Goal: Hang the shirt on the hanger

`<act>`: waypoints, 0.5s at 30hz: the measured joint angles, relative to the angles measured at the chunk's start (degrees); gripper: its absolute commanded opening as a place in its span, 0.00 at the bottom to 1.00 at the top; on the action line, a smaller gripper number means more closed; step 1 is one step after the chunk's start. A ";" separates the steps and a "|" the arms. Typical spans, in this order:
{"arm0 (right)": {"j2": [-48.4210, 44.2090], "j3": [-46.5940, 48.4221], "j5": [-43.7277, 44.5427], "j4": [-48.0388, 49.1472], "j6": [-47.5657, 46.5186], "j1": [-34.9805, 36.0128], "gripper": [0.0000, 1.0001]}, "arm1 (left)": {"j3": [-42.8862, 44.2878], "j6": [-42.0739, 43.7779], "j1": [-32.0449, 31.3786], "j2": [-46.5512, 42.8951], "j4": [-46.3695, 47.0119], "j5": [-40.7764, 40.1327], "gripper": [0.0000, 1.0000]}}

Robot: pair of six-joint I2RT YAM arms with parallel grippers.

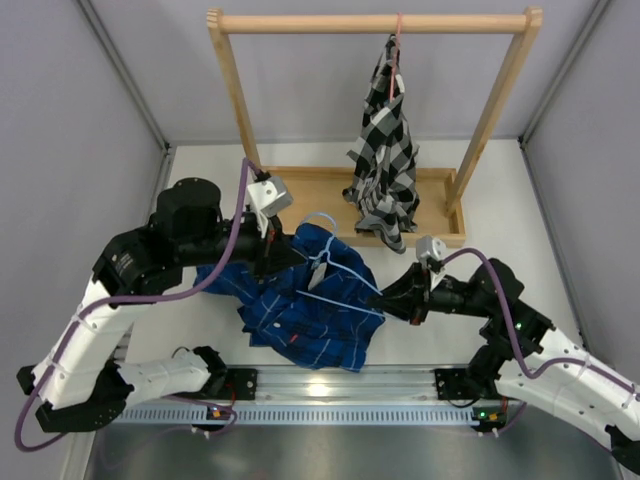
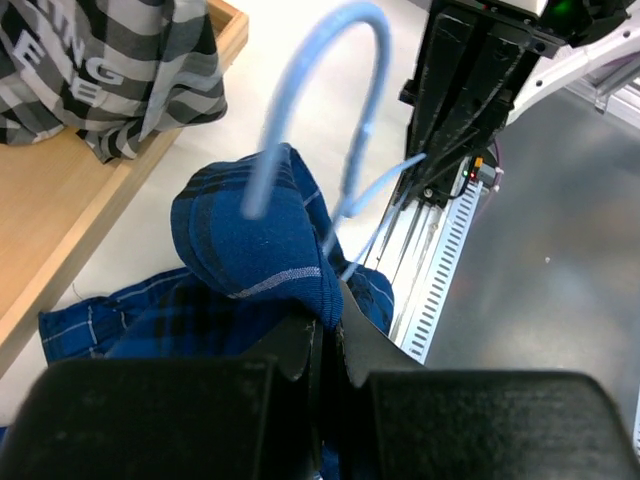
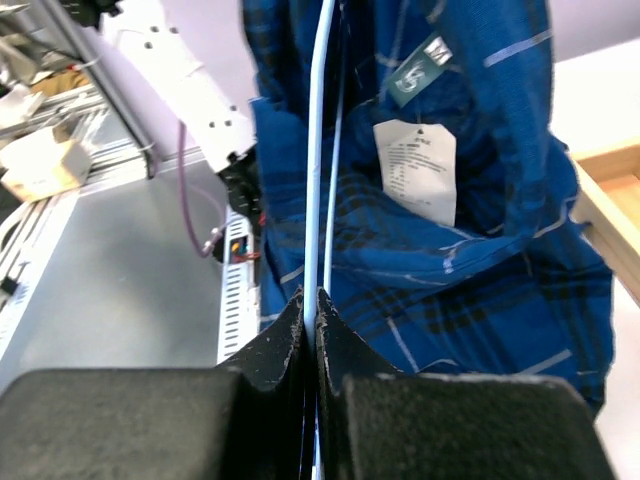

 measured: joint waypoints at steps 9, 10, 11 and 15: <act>1.27 -1.01 8.07 4.81 3.06 0.02 0.00 | 4.24 -0.02 -18.21 6.82 -0.94 -13.07 0.41; 1.25 -1.49 8.81 5.60 3.34 0.02 0.00 | 5.35 0.07 -20.15 7.82 -1.05 -14.53 0.46; 1.03 -1.99 9.53 6.40 3.65 0.02 0.00 | 6.60 0.07 -22.58 9.05 -0.98 -17.14 0.63; -0.61 -4.68 12.74 9.53 4.96 0.02 0.00 | 8.90 -0.26 -30.95 11.91 -0.96 -31.26 0.98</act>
